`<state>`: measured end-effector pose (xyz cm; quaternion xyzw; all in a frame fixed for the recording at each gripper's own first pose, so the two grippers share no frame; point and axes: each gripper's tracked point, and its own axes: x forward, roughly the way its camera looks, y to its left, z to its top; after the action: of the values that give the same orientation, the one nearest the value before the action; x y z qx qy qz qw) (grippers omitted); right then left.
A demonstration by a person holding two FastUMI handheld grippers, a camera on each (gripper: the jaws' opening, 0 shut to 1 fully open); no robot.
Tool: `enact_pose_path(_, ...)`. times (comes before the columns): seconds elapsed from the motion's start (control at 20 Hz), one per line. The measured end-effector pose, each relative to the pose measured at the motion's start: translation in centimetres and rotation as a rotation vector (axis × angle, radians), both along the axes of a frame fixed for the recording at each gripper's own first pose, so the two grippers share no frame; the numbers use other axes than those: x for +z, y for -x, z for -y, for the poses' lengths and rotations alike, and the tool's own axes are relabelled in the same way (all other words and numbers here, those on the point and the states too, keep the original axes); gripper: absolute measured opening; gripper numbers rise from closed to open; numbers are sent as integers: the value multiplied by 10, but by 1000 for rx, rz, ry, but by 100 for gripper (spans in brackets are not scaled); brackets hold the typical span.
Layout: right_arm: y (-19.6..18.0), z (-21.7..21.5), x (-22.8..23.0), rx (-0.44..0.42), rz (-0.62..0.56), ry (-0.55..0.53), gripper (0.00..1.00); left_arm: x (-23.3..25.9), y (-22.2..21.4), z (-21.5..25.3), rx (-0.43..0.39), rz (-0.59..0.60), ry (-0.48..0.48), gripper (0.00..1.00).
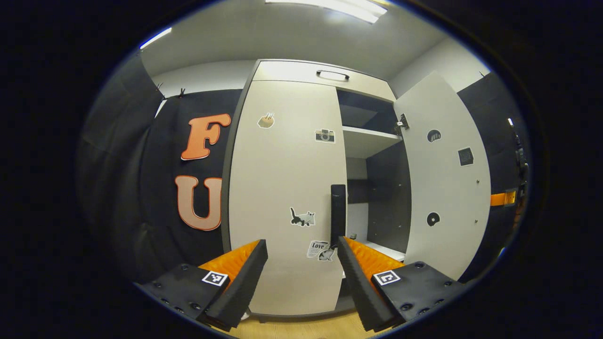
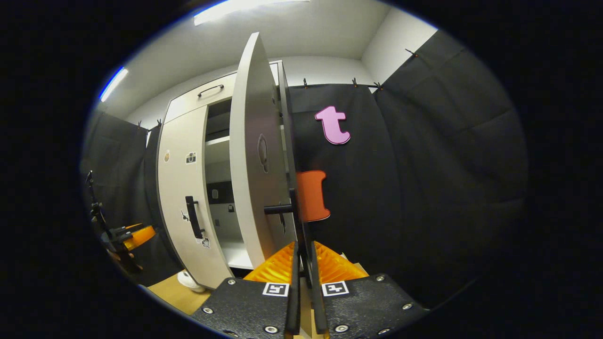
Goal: Open the right door of the double-door shoe cabinet with the right hand, and open the left door with the left hand.
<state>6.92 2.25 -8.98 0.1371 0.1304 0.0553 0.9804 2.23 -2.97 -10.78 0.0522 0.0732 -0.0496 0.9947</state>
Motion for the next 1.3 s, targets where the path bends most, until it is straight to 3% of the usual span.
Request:
enact_pose_path(0.4,17,40,10,-38,41,99,18,-11,-29,26,-32,-21,13,96)
enact_pose_path(0.7,7,52,-3,-69,20,125,57,-6,-58,49,-71,-13,47,96)
enact_pose_path(0.8,5,57,-6,-80,15,137,74,-4,-70,56,-82,-9,44,97)
enact_pose_path(1.0,9,70,-6,-96,31,144,82,-3,-89,72,-95,4,23,96)
enact_pose_path(1.3,12,72,-15,-77,39,122,83,-35,-118,82,-26,-59,-45,96)
